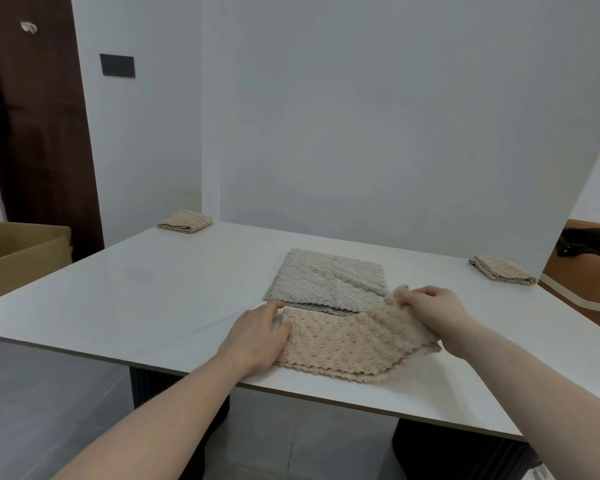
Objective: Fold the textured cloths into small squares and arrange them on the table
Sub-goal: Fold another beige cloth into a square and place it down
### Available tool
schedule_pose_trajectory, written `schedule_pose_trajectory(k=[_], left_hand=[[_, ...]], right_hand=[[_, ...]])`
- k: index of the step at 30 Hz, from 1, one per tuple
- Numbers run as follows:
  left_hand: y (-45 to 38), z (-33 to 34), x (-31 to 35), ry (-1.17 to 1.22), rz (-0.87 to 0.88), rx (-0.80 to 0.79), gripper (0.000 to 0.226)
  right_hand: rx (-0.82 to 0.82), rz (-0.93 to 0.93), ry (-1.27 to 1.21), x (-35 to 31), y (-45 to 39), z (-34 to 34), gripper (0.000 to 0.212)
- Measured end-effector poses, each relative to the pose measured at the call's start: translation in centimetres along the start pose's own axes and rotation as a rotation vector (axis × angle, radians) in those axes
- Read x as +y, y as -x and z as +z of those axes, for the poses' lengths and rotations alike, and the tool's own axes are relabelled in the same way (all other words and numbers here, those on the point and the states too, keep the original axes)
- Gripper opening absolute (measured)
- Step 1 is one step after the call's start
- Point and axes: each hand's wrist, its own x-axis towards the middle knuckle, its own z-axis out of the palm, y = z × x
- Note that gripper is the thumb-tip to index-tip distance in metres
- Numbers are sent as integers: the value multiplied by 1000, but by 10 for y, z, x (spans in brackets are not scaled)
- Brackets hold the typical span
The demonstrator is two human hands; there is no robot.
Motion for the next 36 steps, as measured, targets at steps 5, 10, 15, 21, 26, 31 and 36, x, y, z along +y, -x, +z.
schedule_pose_trajectory(k=[5, 10, 15, 21, 26, 31, 36], left_hand=[[-1, -4, -4, 178, -25, 17, 41], [-1, -5, -7, 284, -40, 34, 23], [2, -8, -4, 380, -34, 49, 24], [-2, -9, -2, 406, 8, 51, 37], [-2, -8, -3, 428, 22, 39, 48], [-1, -7, -1, 358, 14, 35, 16], [-1, -8, -1, 352, 47, 52, 17]], right_hand=[[-141, 9, -138, -29, 10, 24, 19], [-212, -3, -220, -46, 18, 62, 15], [-238, -24, -219, -49, 30, 93, 10], [-307, -4, -268, -39, 36, 115, 17], [-266, -154, -232, -21, 35, 106, 9], [-33, -406, 58, 12, 34, 86, 15], [-39, -520, 116, 46, 38, 84, 8]])
